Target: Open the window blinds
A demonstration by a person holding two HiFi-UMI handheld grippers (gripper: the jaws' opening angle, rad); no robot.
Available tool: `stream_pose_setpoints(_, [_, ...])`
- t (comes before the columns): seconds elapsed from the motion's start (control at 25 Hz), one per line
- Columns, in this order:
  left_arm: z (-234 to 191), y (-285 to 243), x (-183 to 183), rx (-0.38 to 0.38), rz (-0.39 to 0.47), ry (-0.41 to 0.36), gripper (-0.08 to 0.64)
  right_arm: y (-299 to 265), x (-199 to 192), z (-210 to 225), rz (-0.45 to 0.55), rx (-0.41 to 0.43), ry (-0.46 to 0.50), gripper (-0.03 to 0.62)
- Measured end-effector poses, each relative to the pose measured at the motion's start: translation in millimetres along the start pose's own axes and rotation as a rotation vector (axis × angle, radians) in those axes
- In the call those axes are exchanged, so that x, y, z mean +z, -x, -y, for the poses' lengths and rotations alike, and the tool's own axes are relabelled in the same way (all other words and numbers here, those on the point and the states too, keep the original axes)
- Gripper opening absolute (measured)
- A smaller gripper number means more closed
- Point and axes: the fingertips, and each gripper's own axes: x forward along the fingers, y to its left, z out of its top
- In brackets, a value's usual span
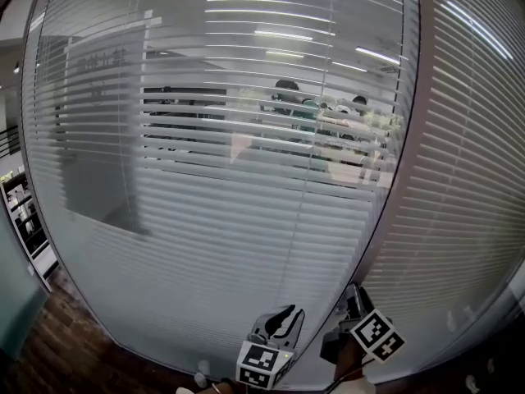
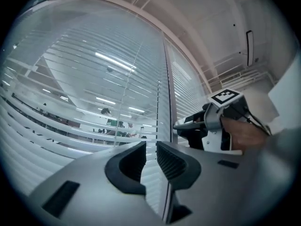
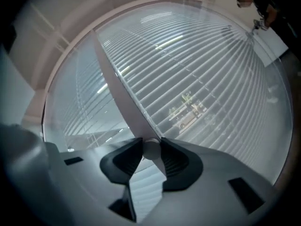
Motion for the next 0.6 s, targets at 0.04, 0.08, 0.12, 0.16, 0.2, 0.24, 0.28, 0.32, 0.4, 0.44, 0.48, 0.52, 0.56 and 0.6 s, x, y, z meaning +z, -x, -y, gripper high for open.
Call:
stream_pose_setpoints(0.04, [-1.3,2.4,0.7,0.001,0.003,0.006,0.058,1.0,0.1,-0.2,0.006,0.003,-0.037,0.130])
stream_pose_setpoints(0.08, [-2.9,4.6,1.7,0.003,0.006,0.012,0.058,1.7,0.2,-0.6,0.011,0.005,-0.059,0.130])
stream_pose_setpoints(0.12, [-4.5,6.0,2.7,0.005,0.008,0.016,0.058,1.6,0.3,-1.2,0.014,0.007,-0.056,0.130])
stream_pose_setpoints(0.16, [-5.9,6.7,3.9,0.007,0.010,0.018,0.057,0.9,0.4,-1.8,0.017,0.008,-0.031,0.130])
stream_pose_setpoints(0.2, [-6.9,7.0,5.0,0.010,0.011,0.019,0.057,-0.1,0.3,-2.2,0.020,0.010,0.007,0.130])
stream_pose_setpoints(0.24, [-7.8,7.2,5.7,0.011,0.011,0.017,0.057,-1.2,-0.2,-2.2,0.021,0.013,0.051,0.130])
stream_pose_setpoints(0.28, [-8.6,7.4,5.3,0.012,0.010,0.013,0.057,-1.8,-0.9,-1.6,0.020,0.013,0.100,0.131])
stream_pose_setpoints(0.32, [-9.2,7.7,4.2,0.012,0.006,0.008,0.057,-1.8,-1.6,-1.0,0.015,0.009,0.151,0.132])
stream_pose_setpoints(0.4, [-9.3,8.8,1.7,0.010,-0.013,0.004,0.057,-0.5,-3.4,-1.3,-0.010,-0.005,0.254,0.131])
stream_pose_setpoints(0.44, [-9.4,9.2,0.9,0.012,-0.024,0.004,0.057,0.0,-4.6,-1.9,-0.025,-0.012,0.308,0.132])
stream_pose_setpoints(0.48, [-9.7,9.2,0.6,0.015,-0.034,0.006,0.057,0.3,-6.0,-2.3,-0.041,-0.017,0.365,0.132])
stream_pose_setpoints(0.52, [-10.0,9.0,0.8,0.018,-0.040,0.008,0.057,0.3,-7.5,-2.4,-0.055,-0.023,0.427,0.131])
stream_pose_setpoints(0.56, [-10.2,8.5,1.6,0.021,-0.042,0.010,0.057,0.3,-9.1,-2.2,-0.067,-0.029,0.493,0.130])
stream_pose_setpoints(0.6, [-10.3,7.9,2.6,0.024,-0.041,0.012,0.057,0.3,-10.4,-1.9,-0.076,-0.038,0.561,0.130])
